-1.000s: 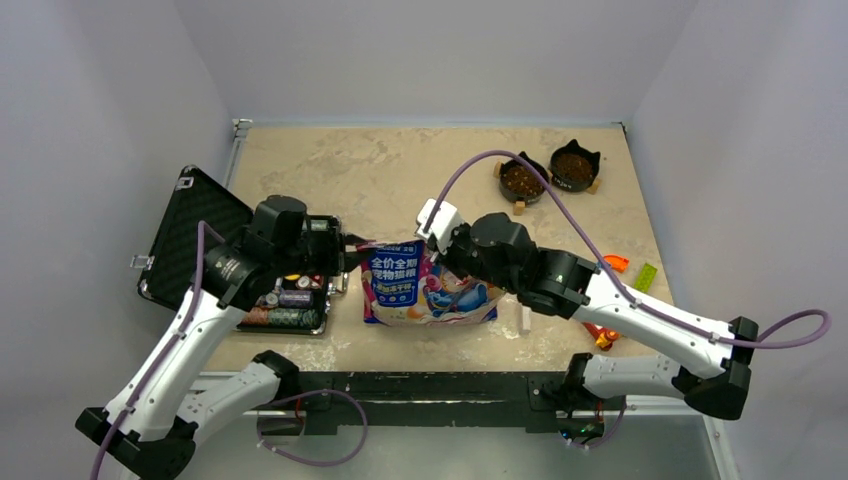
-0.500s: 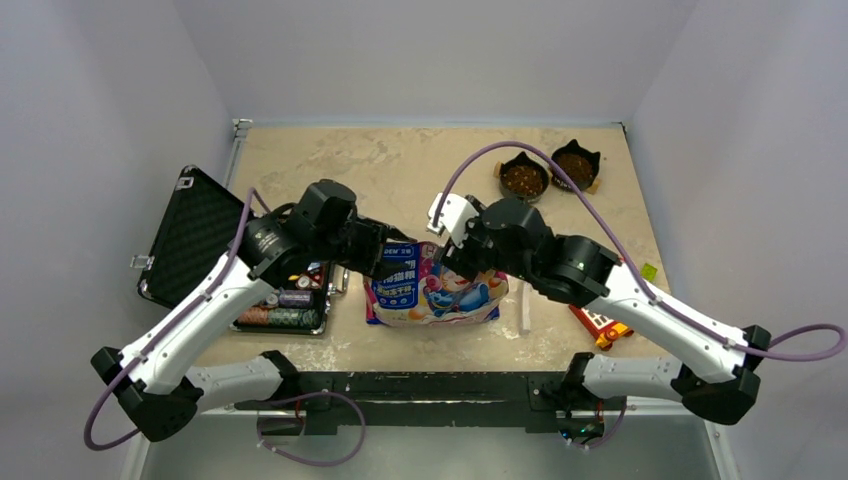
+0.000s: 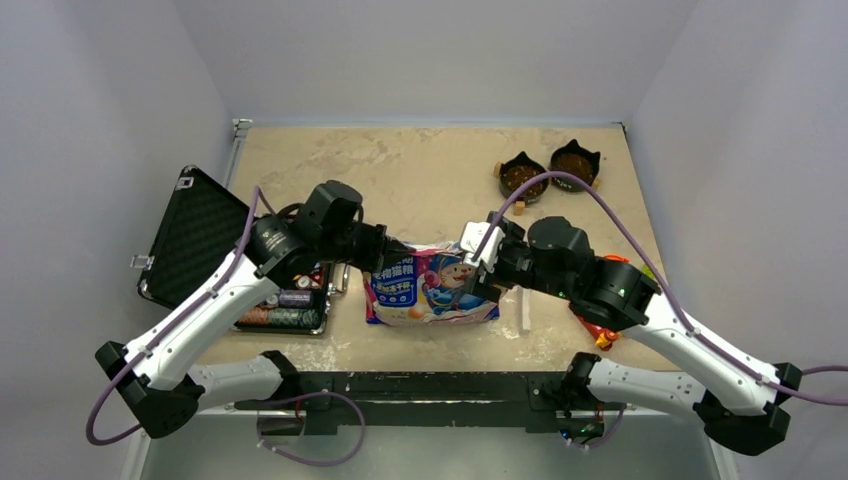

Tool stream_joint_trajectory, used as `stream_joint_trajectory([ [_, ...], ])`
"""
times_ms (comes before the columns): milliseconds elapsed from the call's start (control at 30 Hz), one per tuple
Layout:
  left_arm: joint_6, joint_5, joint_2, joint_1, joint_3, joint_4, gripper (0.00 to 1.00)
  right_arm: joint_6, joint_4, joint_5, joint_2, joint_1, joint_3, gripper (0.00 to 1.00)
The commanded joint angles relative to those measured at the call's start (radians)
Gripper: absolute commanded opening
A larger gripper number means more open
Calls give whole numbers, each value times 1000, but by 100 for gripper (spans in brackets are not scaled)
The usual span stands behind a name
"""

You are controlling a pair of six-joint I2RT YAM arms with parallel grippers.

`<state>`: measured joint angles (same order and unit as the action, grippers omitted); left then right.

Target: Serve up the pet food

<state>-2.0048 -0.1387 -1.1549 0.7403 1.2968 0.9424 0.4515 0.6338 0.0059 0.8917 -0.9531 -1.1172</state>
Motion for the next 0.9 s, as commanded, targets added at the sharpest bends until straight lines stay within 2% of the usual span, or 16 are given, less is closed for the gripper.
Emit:
stream_joint_trajectory([
  [0,-17,88,85,-13,-36,10,0,63,-67,-89,39,4,-9,82],
  [200,-58,100,162,-27,-97,13,0,127,-107,-95,76,4,-16,82],
  [500,-46,74,147,-27,-81,-11,0,186,-177,-85,140,2,-49,78],
  [600,-62,78,151,-27,-61,42,0,184,-184,66,192,2,-70,66],
  [700,-84,87,152,-27,-30,130,0,141,-221,230,199,2,-68,42],
  [867,-101,129,178,-26,-39,164,0,136,-231,388,154,3,-7,21],
])
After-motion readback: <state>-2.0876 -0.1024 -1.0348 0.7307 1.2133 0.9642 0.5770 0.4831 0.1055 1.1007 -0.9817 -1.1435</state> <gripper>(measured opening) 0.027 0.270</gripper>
